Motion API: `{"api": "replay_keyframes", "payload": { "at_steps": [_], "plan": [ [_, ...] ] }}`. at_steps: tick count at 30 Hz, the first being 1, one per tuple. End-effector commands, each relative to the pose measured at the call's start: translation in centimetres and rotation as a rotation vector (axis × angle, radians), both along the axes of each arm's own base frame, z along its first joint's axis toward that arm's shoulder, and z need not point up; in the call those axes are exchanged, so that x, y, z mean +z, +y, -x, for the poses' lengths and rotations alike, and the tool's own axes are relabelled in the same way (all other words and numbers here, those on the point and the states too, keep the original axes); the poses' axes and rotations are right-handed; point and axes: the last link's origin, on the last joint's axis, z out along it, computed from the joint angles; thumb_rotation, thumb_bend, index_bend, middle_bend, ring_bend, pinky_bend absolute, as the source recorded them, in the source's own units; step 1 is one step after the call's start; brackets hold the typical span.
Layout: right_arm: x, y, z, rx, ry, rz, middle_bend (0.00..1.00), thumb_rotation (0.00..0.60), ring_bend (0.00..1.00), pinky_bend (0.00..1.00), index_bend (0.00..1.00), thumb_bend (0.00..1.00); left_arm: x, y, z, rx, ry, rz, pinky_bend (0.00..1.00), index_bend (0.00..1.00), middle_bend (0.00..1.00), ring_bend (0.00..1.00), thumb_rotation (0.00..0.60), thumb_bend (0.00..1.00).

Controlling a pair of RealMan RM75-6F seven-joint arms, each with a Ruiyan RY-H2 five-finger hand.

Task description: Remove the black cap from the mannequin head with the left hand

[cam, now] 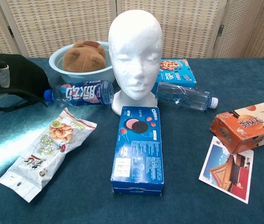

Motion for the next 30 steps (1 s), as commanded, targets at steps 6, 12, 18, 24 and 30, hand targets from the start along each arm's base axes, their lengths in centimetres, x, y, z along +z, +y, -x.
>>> {"api": "replay_keyframes", "payload": {
  "at_steps": [6,12,18,24,30],
  "plan": [
    [0.0,0.0,0.0,0.001,-0.001,0.003,0.22,0.600,0.14,0.25,0.12,0.08,-0.5,-1.4,0.2,0.170,0.188,0.103,1.00,0.42,1.00,0.97,0.600,0.31],
    [0.0,0.1,0.1,-0.001,-0.003,0.003,0.22,0.600,0.14,0.25,0.12,0.08,0.0,-2.6,-0.8,0.266,0.261,0.159,1.00,0.22,1.00,0.92,0.600,0.30],
    [-0.1,0.1,0.2,0.000,-0.006,0.001,0.22,0.600,0.14,0.25,0.12,0.08,0.6,-3.5,-1.9,0.320,0.281,0.181,1.00,0.10,0.97,0.89,0.600,0.22],
    [-0.1,0.0,0.2,0.003,-0.008,0.000,0.22,0.600,0.14,0.25,0.12,0.08,0.9,-4.1,-2.7,0.358,0.284,0.211,1.00,0.00,0.94,0.87,0.600,0.16],
    [0.0,0.1,0.1,0.005,-0.010,0.005,0.22,0.600,0.14,0.25,0.12,0.08,1.2,-4.8,-3.3,0.350,0.258,0.217,0.98,0.00,0.90,0.83,0.600,0.09]
  ]
}}
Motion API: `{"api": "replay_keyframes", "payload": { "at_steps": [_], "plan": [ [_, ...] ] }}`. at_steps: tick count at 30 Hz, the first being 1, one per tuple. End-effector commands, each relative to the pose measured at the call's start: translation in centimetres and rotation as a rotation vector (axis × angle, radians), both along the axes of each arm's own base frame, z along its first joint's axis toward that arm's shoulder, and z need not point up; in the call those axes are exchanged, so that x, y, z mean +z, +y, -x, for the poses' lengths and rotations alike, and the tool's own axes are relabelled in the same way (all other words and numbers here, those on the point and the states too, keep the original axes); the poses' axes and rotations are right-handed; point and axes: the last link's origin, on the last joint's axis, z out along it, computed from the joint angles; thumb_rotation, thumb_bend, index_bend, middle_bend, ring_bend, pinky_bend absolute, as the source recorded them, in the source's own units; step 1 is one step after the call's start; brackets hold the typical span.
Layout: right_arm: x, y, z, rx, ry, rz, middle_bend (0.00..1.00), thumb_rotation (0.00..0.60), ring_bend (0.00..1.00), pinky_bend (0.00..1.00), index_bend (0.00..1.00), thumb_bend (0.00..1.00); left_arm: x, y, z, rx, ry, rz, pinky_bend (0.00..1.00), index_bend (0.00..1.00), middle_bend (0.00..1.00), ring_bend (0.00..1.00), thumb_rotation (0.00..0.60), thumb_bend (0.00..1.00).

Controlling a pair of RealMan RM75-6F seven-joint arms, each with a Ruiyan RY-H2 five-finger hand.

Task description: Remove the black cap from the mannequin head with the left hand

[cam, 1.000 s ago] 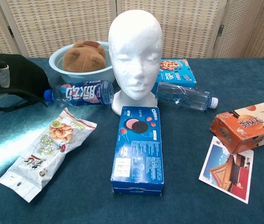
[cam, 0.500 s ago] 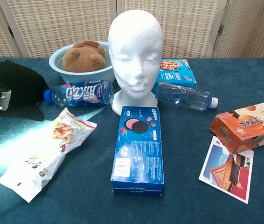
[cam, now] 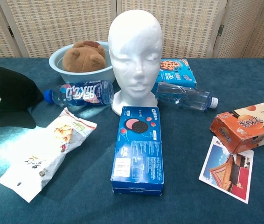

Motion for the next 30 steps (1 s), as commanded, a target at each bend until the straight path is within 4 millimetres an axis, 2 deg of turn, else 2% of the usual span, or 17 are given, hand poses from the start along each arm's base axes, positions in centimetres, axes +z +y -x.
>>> {"api": "replay_keyframes", "payload": {
  "at_steps": [1,8,11,14,19,23,30],
  "plan": [
    [0.1,0.0,0.0,0.001,0.001,0.001,0.22,0.600,0.14,0.25,0.12,0.08,0.1,-0.4,-0.3,-0.004,-0.015,0.003,0.98,0.00,0.88,0.81,0.600,0.07],
    [0.2,0.2,0.0,0.005,0.000,0.004,0.22,0.600,0.14,0.25,0.12,0.08,0.0,-0.8,-0.9,-0.027,-0.027,0.001,0.93,0.00,0.63,0.63,0.600,0.00],
    [0.3,0.3,0.0,0.004,0.000,0.008,0.22,0.600,0.14,0.25,0.12,0.08,0.1,-0.8,-1.3,-0.040,-0.028,-0.004,0.91,0.00,0.55,0.57,0.600,0.00],
    [0.4,0.3,0.1,0.003,-0.001,0.012,0.22,0.600,0.14,0.25,0.12,0.08,0.0,-1.1,-1.7,-0.043,-0.060,0.008,0.85,0.00,0.48,0.51,0.600,0.00],
    [0.4,0.4,0.3,-0.001,-0.003,0.012,0.22,0.600,0.14,0.25,0.12,0.08,-0.2,-1.6,-2.1,-0.013,-0.113,0.074,0.75,0.00,0.42,0.44,0.600,0.00],
    [0.4,0.5,0.4,-0.002,-0.003,0.016,0.22,0.600,0.14,0.25,0.12,0.08,0.5,-1.8,-2.6,-0.036,-0.116,0.045,0.69,0.00,0.37,0.38,0.600,0.00],
    [0.4,0.5,0.4,-0.002,0.002,0.006,0.22,0.600,0.14,0.25,0.12,0.08,1.9,-2.5,-3.3,-0.098,-0.198,-0.072,0.67,0.00,0.36,0.36,0.600,0.00]
  ]
}}
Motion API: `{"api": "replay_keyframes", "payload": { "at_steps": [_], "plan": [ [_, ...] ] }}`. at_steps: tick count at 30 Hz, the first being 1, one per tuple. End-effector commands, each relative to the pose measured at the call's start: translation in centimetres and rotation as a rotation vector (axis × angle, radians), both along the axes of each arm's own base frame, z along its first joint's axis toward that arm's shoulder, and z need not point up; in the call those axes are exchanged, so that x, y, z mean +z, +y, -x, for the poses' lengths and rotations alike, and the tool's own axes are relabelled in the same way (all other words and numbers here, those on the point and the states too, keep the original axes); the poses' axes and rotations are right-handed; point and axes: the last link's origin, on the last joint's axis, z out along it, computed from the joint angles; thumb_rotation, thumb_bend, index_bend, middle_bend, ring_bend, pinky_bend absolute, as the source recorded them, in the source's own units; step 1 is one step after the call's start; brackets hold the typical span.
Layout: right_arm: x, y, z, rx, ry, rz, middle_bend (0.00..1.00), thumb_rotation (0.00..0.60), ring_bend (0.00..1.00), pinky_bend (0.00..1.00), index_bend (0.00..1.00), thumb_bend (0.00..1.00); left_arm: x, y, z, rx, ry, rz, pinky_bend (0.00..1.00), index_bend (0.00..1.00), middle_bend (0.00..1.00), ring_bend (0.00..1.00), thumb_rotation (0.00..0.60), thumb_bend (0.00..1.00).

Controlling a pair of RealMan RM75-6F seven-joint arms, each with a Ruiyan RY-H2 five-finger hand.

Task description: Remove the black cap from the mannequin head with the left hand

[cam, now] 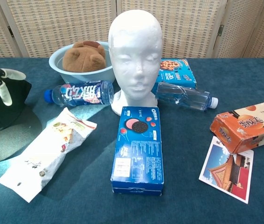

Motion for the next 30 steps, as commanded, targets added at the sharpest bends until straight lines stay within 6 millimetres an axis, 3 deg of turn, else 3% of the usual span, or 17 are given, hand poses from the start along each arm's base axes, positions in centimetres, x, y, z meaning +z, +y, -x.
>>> {"api": "replay_keyframes", "payload": {
  "at_steps": [1,10,15,30],
  "plan": [
    [0.0,0.0,0.0,0.000,0.007,-0.009,0.22,0.600,0.14,0.25,0.12,0.08,1.0,-0.5,-0.2,-0.036,-0.052,-0.077,0.66,0.00,0.36,0.36,0.600,0.00],
    [0.0,-0.3,-0.2,0.002,0.028,-0.036,0.22,0.600,0.14,0.25,0.12,0.08,3.3,-1.7,1.0,-0.035,-0.082,-0.225,0.59,0.00,0.35,0.36,0.600,0.00],
    [-0.3,-0.6,-0.3,0.008,0.043,-0.069,0.22,0.600,0.14,0.25,0.12,0.08,5.2,-3.6,3.0,0.026,-0.030,-0.322,0.55,0.00,0.35,0.36,0.600,0.00],
    [-1.5,-1.3,-0.9,0.065,0.045,-0.130,0.22,0.600,0.14,0.25,0.14,0.08,6.0,-6.6,4.7,0.143,0.026,-0.354,0.48,0.00,0.31,0.33,0.600,0.00]
  ]
}}
